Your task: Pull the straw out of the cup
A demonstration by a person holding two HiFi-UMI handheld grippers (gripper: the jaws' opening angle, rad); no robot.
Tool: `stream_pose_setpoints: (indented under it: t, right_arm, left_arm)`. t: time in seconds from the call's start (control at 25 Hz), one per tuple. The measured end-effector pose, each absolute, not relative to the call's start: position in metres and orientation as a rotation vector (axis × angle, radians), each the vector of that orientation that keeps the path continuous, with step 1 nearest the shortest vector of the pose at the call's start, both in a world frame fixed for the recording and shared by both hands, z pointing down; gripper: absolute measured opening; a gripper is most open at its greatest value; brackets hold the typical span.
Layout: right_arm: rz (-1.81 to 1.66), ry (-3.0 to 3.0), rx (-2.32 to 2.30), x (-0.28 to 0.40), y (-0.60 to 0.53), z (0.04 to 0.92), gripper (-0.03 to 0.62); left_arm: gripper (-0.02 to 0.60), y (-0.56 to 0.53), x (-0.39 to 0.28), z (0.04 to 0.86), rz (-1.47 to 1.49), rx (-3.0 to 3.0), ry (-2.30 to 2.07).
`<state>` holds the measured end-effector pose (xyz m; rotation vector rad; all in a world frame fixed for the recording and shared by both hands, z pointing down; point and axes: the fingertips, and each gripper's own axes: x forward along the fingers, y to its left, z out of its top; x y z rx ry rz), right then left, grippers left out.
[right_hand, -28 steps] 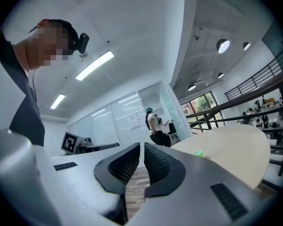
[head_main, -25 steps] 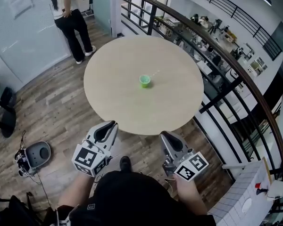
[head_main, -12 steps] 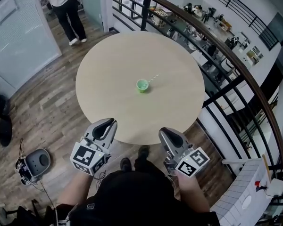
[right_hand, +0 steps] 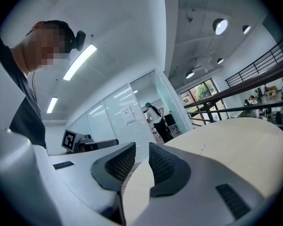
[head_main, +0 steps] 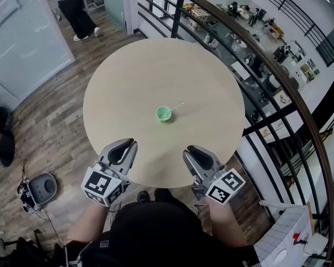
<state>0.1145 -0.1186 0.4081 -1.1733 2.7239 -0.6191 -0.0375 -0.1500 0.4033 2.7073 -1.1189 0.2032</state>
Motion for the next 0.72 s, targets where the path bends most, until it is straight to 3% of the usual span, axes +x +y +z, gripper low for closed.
stream_pose_setpoints:
  t: [0.28, 0.48, 0.72]
  right_arm:
    - [-0.666, 2.763, -1.099, 0.145, -0.189, 0.422, 0.081]
    - [-0.758, 2.794, -1.063, 0.137, -0.213, 0.443, 0.135]
    - [-0.873, 2.768, -1.138, 0.138, -0.250, 0.484, 0.147]
  left_arm:
    - [0.037, -0.206, -0.008, 0.408, 0.188, 2.653, -1.195]
    - [0.037, -0.226, -0.008, 0.422, 0.209, 2.624, -1.197]
    - [0.037, -0.254, -0.005, 0.445, 0.242, 2.633, -1.151]
